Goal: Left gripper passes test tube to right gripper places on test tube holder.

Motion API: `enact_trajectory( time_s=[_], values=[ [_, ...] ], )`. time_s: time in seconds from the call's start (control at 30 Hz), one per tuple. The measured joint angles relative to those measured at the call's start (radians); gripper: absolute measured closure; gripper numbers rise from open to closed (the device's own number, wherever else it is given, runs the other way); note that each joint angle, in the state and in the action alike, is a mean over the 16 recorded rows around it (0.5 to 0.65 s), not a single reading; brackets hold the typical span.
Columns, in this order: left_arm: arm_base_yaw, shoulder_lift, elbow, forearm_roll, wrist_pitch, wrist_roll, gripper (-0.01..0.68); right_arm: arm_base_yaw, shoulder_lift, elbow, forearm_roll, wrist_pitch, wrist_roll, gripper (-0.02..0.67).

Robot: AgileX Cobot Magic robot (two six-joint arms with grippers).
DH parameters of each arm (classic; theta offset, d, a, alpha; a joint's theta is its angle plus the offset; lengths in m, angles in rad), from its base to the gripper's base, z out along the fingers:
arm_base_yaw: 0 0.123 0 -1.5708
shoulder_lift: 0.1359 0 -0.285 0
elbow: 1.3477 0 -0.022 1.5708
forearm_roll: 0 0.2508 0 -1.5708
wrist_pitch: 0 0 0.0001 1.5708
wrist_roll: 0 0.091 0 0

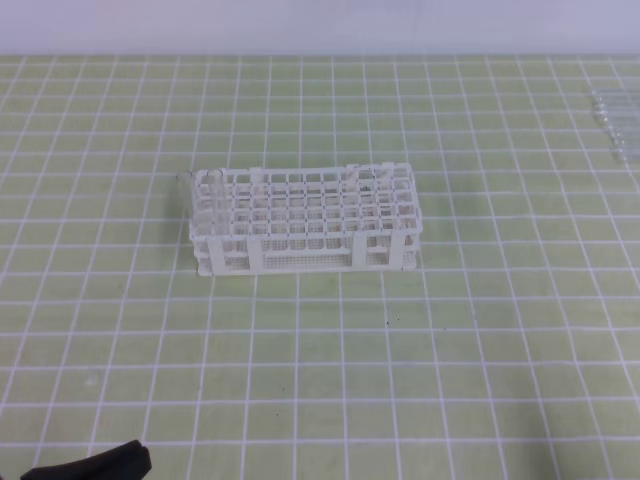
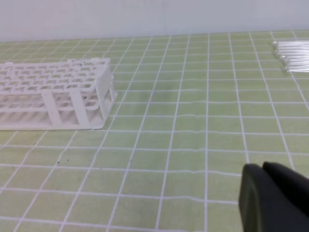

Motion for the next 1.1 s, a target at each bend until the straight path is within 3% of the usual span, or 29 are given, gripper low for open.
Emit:
enact_trajectory(
  time_s=[0.13,0.3,0.77,0.9,1.1],
  values=[
    [0.019,-0.008,-0.001,-0.003,0.039,0.002,0.675,0.0,0.0,0.0,0.001,0.0,-0.001,0.664],
    [0.093,-0.037,-0.001,0.0,0.091,-0.002,0.675,0.0,0.0,0.0,0.001,0.0,-0.001,0.664],
    [0.509,-0.205,0.0,0.0,0.013,-0.038,0.675,0.0,0.0,0.0,0.002,0.0,-0.002,0.664],
    [0.573,-0.23,-0.001,-0.137,-0.018,0.072,0.675,0.0,0.0,0.0,0.002,0.0,-0.002,0.664],
    [0.588,-0.232,-0.003,-0.517,0.004,0.449,0.675,0.0,0.0,0.0,0.002,0.0,-0.002,0.664]
  ],
)
